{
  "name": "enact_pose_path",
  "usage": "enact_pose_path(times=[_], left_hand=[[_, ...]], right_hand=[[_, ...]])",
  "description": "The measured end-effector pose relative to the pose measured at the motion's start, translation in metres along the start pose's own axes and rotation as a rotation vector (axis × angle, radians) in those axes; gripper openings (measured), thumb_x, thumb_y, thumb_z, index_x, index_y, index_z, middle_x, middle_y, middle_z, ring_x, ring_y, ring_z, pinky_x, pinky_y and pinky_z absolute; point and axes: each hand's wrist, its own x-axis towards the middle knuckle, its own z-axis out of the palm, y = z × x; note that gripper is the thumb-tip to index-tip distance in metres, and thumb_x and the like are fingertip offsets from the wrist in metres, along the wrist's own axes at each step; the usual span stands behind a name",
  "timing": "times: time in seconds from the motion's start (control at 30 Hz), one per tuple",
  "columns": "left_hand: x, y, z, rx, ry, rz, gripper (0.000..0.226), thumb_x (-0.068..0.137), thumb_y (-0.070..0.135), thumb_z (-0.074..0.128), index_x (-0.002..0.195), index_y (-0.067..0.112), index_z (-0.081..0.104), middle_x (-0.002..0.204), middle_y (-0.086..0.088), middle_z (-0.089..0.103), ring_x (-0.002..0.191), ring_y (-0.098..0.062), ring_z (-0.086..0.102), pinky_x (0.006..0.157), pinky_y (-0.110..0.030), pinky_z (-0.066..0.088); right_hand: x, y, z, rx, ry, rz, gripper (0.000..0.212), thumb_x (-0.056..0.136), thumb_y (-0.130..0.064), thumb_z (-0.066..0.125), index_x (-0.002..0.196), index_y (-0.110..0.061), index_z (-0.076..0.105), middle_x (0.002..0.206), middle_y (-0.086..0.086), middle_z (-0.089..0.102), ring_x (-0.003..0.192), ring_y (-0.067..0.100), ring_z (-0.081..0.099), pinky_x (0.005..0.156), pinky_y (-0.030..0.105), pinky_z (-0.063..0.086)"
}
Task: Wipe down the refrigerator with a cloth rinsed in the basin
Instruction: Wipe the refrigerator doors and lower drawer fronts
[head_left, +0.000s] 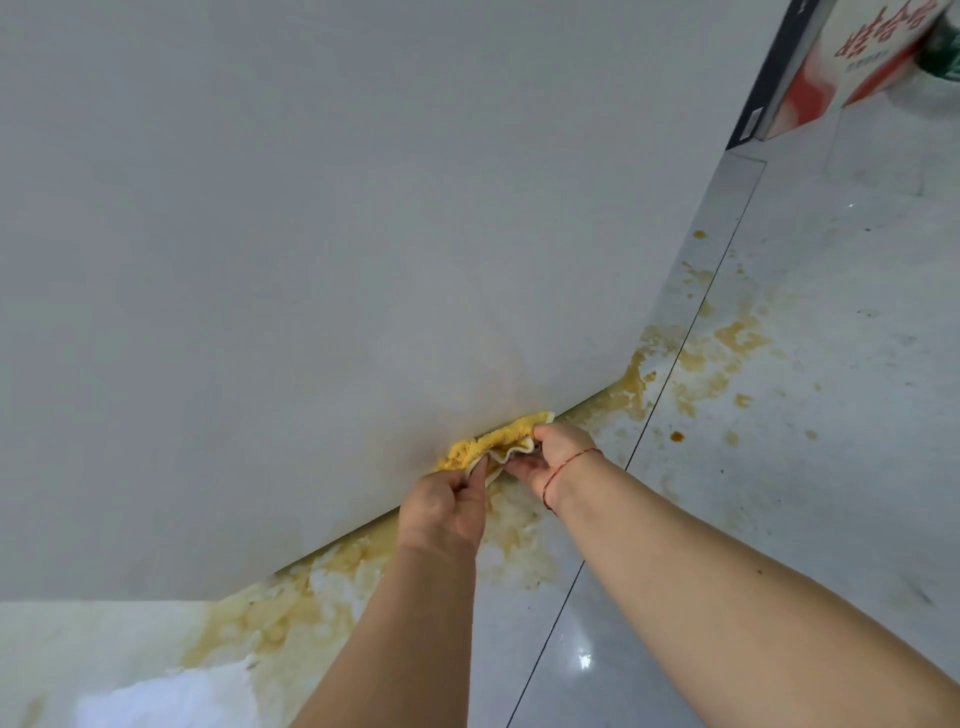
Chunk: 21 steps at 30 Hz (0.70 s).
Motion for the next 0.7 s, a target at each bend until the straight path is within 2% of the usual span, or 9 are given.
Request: enact_pose_path(times=[0.1,0.23,0.3,0.4,0.5,0.6,0.7], left_hand=[[-0.005,0.018,-0.017,0.010,-0.014,0.022,0.042,0.092,-0.016,0.030,0.134,-0.020,0.030,0.141,-0.031,0.035,0.126,-0.042,0.042,0.106,-0.046,0.039],[-0.010,0.047,-0.044,0.011,-0.021,0.054,0.030,0.095,-0.010,0.036,0.124,-0.018,0.041,0.137,-0.030,0.041,0.121,-0.040,0.049,0.100,-0.044,0.045],[-0.009,0.063,-0.062,-0.017,-0.016,0.070,0.033,0.095,-0.010,0.037,0.126,-0.018,0.040,0.136,-0.029,0.040,0.118,-0.040,0.051,0.094,-0.043,0.048],[-0.006,0.085,-0.087,-0.071,0.013,0.110,0.029,0.095,-0.010,0.035,0.123,-0.017,0.042,0.132,-0.028,0.042,0.107,-0.037,0.054,0.090,-0.041,0.047],[-0.002,0.107,-0.114,-0.090,0.065,0.143,0.037,0.094,-0.010,0.036,0.131,-0.017,0.037,0.139,-0.027,0.038,0.119,-0.036,0.049,0.093,-0.040,0.046],[-0.003,0.132,-0.145,-0.041,0.117,0.209,0.039,0.094,-0.008,0.041,0.133,-0.011,0.040,0.139,-0.016,0.044,0.121,-0.028,0.049,0.098,-0.034,0.045],[-0.003,0.158,-0.176,-0.035,0.193,0.262,0.036,0.095,-0.003,0.046,0.130,-0.008,0.046,0.137,-0.013,0.050,0.121,-0.024,0.051,0.101,-0.030,0.042]], right_hand=[[-0.020,0.015,0.014,0.010,-0.037,0.013,0.019,0.095,0.007,0.036,0.079,0.002,0.044,0.079,0.018,0.047,0.069,0.031,0.048,0.087,0.056,0.043],[-0.042,0.045,0.035,-0.002,-0.060,0.027,0.023,0.094,0.008,0.032,0.077,0.002,0.045,0.078,0.017,0.049,0.069,0.030,0.051,0.079,0.051,0.046],[-0.045,0.066,0.047,-0.023,-0.072,0.048,0.020,0.093,0.007,0.034,0.079,0.002,0.046,0.082,0.018,0.049,0.075,0.032,0.052,0.077,0.049,0.047],[-0.049,0.096,0.062,-0.034,-0.120,0.097,0.021,0.094,0.006,0.036,0.076,0.003,0.048,0.082,0.019,0.050,0.089,0.035,0.053,0.087,0.051,0.046],[-0.052,0.126,0.080,-0.056,-0.160,0.158,0.020,0.095,0.005,0.038,0.078,0.004,0.049,0.085,0.019,0.050,0.104,0.036,0.051,0.090,0.050,0.046],[-0.050,0.164,0.098,-0.046,-0.176,0.229,0.010,0.095,0.003,0.041,0.091,0.006,0.050,0.100,0.020,0.050,0.111,0.033,0.049,0.093,0.048,0.047],[-0.047,0.201,0.118,-0.038,-0.197,0.283,0.022,0.094,0.003,0.043,0.115,0.006,0.048,0.125,0.022,0.046,0.120,0.037,0.047,0.082,0.043,0.051]])
